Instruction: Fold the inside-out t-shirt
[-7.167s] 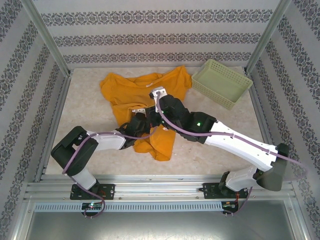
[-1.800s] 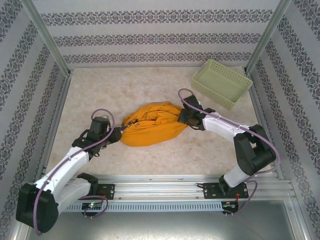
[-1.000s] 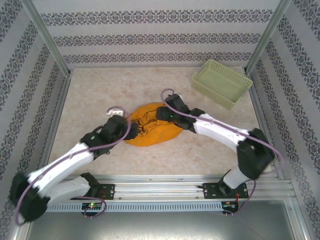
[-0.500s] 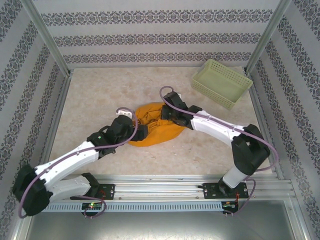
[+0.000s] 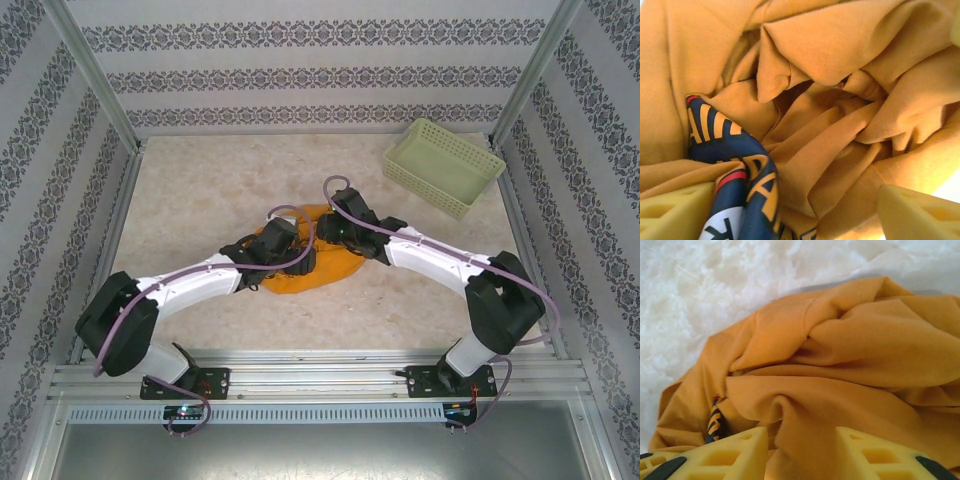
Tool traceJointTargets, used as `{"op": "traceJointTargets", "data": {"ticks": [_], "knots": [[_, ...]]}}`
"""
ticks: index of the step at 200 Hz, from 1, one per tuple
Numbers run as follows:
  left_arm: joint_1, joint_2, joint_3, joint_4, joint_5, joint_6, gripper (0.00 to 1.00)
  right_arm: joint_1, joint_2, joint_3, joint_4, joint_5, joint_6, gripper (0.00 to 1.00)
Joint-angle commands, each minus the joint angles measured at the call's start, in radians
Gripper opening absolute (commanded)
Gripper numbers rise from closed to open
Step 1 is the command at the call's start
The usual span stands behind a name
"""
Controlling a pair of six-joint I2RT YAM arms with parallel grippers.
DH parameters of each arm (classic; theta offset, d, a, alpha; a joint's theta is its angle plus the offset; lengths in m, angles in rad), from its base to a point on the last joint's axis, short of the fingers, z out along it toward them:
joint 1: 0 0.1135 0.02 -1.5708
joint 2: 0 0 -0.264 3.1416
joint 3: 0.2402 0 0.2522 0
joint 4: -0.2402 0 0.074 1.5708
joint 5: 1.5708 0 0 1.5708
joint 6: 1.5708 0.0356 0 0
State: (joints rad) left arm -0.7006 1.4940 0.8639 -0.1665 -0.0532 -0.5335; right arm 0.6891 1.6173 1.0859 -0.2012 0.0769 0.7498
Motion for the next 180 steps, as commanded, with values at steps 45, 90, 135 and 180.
{"op": "traceJointTargets", "data": {"ticks": [45, 90, 135, 180], "knots": [[0.065, 0.076, 0.010, 0.084, 0.050, -0.020, 0.35, -0.011, 0.057, 0.056, -0.061, 0.041, -0.026, 0.08], [0.157, -0.058, -0.118, 0.123, 0.048, -0.090, 0.00, -0.021, -0.092, -0.040, -0.021, 0.051, -0.087, 0.00], [0.227, -0.391, -0.287, 0.079, -0.085, -0.108, 0.00, -0.103, -0.272, -0.133, 0.043, -0.021, -0.057, 0.00], [0.269, -0.583, -0.357, -0.061, -0.112, -0.103, 0.00, -0.154, -0.245, -0.188, 0.039, -0.028, 0.015, 0.00]]}}
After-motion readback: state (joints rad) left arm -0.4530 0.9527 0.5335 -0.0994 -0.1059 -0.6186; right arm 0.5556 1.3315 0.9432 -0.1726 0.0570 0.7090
